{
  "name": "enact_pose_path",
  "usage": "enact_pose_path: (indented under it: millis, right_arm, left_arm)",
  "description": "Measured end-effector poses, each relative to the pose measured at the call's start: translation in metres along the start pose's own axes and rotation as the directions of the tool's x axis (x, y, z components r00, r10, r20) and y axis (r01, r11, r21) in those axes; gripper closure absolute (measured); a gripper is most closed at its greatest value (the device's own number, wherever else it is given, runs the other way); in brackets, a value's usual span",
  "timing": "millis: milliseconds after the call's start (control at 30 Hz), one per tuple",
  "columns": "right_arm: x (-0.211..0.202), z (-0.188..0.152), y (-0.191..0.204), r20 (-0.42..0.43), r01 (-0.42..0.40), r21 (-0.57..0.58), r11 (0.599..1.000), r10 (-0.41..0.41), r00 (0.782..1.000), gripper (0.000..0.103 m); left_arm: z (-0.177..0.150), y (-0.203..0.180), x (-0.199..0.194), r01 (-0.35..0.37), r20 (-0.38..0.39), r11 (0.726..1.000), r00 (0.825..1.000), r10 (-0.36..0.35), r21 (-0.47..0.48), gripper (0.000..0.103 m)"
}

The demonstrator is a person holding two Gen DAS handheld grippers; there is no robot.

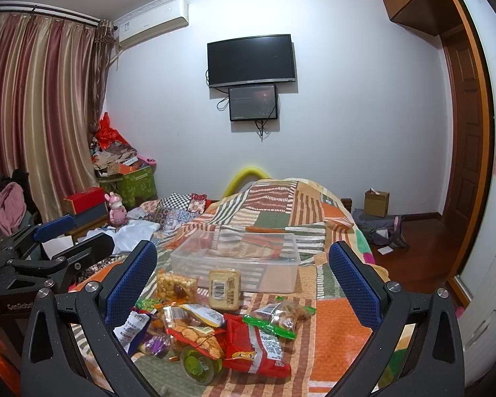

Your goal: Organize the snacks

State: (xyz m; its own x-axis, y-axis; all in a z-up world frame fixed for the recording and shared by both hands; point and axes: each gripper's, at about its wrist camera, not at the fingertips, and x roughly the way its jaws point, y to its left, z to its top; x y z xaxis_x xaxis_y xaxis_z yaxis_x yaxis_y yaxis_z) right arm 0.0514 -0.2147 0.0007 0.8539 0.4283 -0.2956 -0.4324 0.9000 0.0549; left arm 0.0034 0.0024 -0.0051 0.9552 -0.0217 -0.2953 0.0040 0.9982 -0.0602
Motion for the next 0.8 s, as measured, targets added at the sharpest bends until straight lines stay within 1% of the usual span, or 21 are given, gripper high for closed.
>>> enact_pose_path:
  millis: [800]
  right_arm:
    - [0.0023, -0.0019, -0.0005, -0.005, -0.007, 0.005, 1.000, 0.007, 1.000, 0.000]
  left_arm:
    - [-0.0017, 0.0009, 0.0023, -0.005, -0.003, 1.000, 1.000, 0.005, -0.001, 0.000]
